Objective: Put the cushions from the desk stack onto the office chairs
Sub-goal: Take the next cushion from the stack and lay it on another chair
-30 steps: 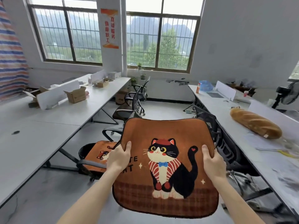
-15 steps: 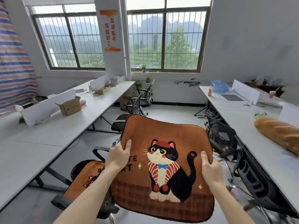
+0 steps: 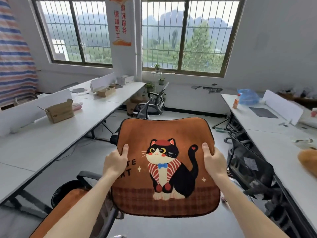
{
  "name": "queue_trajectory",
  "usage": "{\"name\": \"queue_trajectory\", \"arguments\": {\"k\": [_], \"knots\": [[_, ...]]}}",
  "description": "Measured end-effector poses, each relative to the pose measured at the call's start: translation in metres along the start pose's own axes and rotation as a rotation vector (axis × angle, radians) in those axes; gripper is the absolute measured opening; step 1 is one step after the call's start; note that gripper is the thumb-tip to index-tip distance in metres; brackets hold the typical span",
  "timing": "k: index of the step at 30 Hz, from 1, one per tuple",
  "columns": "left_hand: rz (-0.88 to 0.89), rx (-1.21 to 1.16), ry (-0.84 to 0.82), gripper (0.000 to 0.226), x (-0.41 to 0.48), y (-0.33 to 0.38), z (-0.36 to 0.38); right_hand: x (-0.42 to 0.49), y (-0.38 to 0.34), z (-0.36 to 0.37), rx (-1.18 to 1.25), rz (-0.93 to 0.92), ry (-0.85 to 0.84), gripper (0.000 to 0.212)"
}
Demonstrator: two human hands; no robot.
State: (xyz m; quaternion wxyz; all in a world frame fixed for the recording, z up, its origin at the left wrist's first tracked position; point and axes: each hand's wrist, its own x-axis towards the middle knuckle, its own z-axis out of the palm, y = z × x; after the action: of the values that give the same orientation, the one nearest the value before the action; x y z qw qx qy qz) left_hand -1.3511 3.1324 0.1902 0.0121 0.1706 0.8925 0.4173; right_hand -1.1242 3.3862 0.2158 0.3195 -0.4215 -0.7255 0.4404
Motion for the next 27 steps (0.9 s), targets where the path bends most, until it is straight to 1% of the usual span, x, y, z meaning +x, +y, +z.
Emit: {"name": "queue_trajectory", "arguments": {"k": [4, 8, 11, 15, 17, 22, 24, 27], "knots": [[-0.009, -0.047, -0.008, 0.060, 0.099, 0.028, 0.037, 0.093, -0.020, 0.030, -0.025, -0.009, 0.014, 0.033], [0.021, -0.081, -0.005, 0.054, 0.178, 0.059, 0.063, 0.172, -0.036, 0.051, -0.016, -0.022, 0.035, 0.026], [0.038, -0.054, -0.011, 0.052, 0.233, 0.075, 0.084, 0.226, -0.036, 0.070, -0.003, -0.021, 0.051, 0.031], [0.050, -0.021, -0.012, 0.055, 0.307, 0.086, 0.127, 0.307, -0.024, 0.103, 0.010, -0.008, 0.065, 0.030], [0.042, -0.007, -0.009, 0.059, 0.343, 0.091, 0.150, 0.351, -0.018, 0.122, 0.020, -0.002, 0.062, 0.034], [-0.023, 0.038, 0.010, 0.070, 0.444, 0.095, 0.201, 0.468, -0.009, 0.180, 0.025, 0.002, -0.014, 0.037], [-0.064, 0.040, 0.034, 0.072, 0.483, 0.098, 0.214, 0.517, -0.013, 0.206, 0.033, -0.008, -0.056, 0.044], [-0.168, 0.018, 0.071, 0.071, 0.544, 0.100, 0.231, 0.592, -0.029, 0.251, 0.021, -0.027, -0.135, 0.049]]}}
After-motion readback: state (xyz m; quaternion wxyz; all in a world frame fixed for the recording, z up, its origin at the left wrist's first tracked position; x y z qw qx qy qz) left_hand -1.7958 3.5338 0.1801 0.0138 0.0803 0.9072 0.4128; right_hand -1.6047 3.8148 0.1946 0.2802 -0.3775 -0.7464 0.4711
